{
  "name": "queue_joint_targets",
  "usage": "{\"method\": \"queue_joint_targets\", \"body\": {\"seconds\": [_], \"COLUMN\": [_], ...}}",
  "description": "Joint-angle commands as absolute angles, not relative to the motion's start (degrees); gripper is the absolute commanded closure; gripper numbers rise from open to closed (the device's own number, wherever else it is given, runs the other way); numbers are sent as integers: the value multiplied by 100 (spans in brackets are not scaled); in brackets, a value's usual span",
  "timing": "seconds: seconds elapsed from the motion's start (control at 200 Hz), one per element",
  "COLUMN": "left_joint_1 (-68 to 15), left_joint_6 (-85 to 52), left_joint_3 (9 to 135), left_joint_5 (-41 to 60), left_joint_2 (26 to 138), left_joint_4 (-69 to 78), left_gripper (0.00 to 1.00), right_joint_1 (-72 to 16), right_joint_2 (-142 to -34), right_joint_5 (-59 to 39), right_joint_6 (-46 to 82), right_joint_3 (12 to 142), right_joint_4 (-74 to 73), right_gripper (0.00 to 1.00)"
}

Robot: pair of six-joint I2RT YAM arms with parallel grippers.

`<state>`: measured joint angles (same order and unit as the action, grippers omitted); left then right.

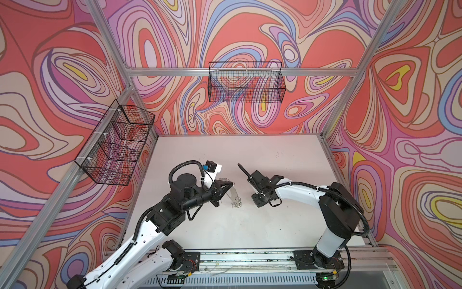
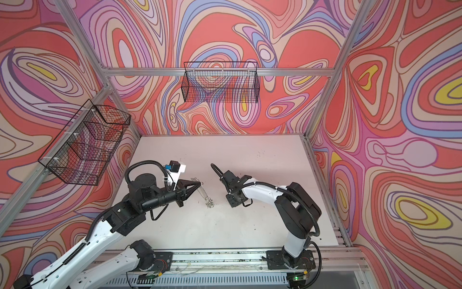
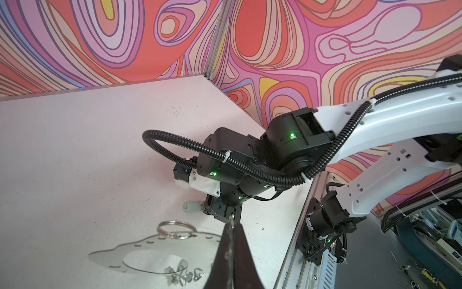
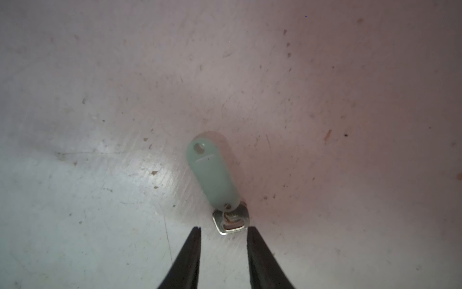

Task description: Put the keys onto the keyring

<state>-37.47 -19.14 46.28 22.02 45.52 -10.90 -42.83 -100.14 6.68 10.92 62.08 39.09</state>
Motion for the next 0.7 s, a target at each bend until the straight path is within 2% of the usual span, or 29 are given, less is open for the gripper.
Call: {"method": "queue_joint_targets", "body": {"seconds": [0.0,0.361,0.636,0.696], "left_joint_1": [-3762,-3762,-3762,-3762], "left_joint_6": [-1885,-1889,-1890,-1890], "left_joint_3": [4649,4643,4635,4633], "left_joint_5": [2180,2212,2201,2206], "left_joint_2": [4474,4447,4447,4462], "left_joint_4": [-905,-914,-906,-901], "left_gripper": [100,100,100,100], "right_joint_1": [-4315,-4309,-4308,-4307], "right_joint_2": [-10055,-10488,-10208,-10127], "right_joint_5": [809,1002,843,784], "right_joint_6": [1011,976,1046,1059], "right_joint_3": [6380,6390,6418,6447], "right_joint_4": [3947,3827,3884,3929], "right_gripper": [67,74,100,100]}}
